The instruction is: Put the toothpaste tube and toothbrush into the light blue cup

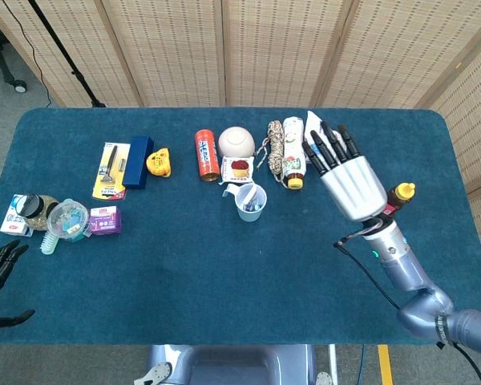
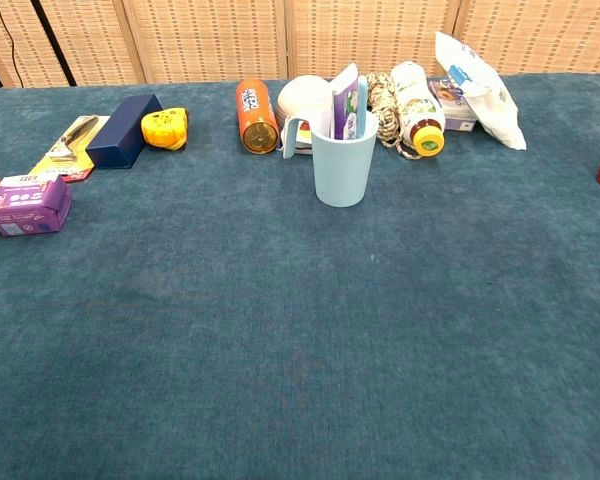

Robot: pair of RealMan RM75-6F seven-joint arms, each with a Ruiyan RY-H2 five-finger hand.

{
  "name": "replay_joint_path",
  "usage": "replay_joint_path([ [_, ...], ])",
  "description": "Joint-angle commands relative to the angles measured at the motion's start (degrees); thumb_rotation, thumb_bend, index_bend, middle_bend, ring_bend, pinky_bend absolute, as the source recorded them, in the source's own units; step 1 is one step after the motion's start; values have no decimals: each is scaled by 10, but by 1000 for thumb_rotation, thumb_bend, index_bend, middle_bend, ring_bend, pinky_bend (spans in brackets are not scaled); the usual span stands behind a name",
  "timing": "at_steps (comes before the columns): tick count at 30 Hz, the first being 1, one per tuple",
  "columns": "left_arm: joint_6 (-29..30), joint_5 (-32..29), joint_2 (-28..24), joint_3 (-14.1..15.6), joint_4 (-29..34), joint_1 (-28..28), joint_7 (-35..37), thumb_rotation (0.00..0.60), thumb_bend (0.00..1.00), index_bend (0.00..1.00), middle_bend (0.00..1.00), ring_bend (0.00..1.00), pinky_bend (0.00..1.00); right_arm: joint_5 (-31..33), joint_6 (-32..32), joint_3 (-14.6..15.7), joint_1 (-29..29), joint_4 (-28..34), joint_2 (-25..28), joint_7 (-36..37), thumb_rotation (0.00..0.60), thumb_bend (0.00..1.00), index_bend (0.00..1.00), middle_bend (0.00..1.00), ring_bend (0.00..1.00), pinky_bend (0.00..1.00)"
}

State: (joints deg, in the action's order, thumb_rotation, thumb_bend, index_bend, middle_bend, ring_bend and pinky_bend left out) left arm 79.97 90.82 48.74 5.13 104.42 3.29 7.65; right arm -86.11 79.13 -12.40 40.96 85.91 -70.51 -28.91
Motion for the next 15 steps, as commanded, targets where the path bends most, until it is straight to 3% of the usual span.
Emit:
replay_joint_path([
  [1,3,13,-1,5,-4,-1,-5,600,0,0,0,0,0,59,17,21,-81,76,75,91,600,4,4,0,0,0],
  [5,13,23,6,6,-8,-5,-14,600,0,0,0,0,0,107,7,52,-139,163,145,121,600,0,0,0,0,0],
  [8,22,29,13,8,-9,-11,-22,600,0,0,0,0,0,107,18,79,-181,208,181,144,600,0,0,0,0,0],
  [12,43,36,21,8,-14,-21,-24,600,0,0,0,0,0,64,60,114,-232,192,178,160,600,0,0,0,0,0],
  [15,55,37,25,9,-20,-28,-20,600,0,0,0,0,0,33,102,137,-272,146,135,158,600,0,0,0,0,0],
])
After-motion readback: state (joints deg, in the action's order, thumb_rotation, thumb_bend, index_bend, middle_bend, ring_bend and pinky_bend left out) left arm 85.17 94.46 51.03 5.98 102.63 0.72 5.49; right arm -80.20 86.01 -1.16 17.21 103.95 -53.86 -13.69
